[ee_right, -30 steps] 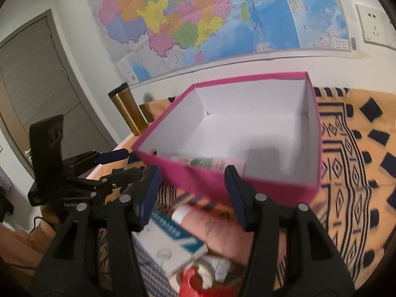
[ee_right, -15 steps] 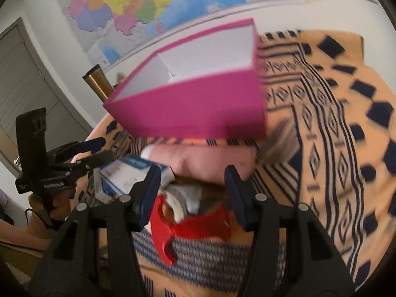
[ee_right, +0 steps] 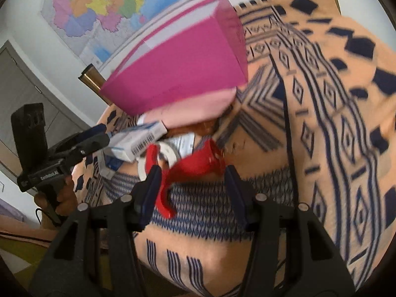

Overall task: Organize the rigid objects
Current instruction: 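Move the right gripper down and grasp the red corkscrew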

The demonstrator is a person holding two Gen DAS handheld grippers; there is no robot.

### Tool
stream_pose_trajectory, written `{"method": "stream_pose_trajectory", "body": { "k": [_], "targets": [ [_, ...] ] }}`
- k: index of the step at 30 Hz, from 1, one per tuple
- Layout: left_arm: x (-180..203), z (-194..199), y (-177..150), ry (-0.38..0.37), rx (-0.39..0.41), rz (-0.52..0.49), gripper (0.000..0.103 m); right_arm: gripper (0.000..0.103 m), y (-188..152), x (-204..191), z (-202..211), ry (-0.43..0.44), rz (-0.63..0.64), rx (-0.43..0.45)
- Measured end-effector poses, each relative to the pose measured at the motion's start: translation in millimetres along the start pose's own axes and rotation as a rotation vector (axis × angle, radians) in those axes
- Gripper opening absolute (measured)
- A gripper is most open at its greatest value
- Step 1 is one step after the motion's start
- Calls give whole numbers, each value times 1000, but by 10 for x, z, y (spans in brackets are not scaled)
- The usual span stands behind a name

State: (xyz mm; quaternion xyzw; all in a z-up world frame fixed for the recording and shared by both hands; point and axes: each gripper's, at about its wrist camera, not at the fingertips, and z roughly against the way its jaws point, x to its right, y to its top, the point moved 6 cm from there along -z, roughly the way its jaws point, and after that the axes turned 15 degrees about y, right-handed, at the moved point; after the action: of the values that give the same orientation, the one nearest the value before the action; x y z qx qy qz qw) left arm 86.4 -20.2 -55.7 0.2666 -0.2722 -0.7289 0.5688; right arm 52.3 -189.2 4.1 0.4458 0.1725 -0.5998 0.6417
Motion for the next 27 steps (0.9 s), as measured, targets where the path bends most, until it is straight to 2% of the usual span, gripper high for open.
{"method": "stream_pose_trajectory", "body": {
  "k": [6, 10, 13, 14, 16, 21, 27],
  "targets": [
    [40, 23, -12, -14, 2, -3, 77, 56, 25, 57, -165, 35, -66, 13],
    [42, 22, -20, -18, 0, -1, 77, 56, 123, 70, -276, 3, -85, 34],
    [46, 11, -25, -22, -2, 0, 77, 55, 150, 29, -352, -62, -46, 30],
    [48, 6, -27, -24, -3, 1, 77, 53, 150, 7, -372, -85, -25, 24],
    [51, 3, -27, -28, -4, 2, 77, 35, 148, 21, -378, -144, -1, 18],
    [69, 30, -20, -41, 2, 1, 77, 28, 147, 142, -255, -142, -37, 44],
    [156, 71, 19, -86, 11, -7, 77, 28, 110, 217, 28, -108, -87, 95]
  ]
}}
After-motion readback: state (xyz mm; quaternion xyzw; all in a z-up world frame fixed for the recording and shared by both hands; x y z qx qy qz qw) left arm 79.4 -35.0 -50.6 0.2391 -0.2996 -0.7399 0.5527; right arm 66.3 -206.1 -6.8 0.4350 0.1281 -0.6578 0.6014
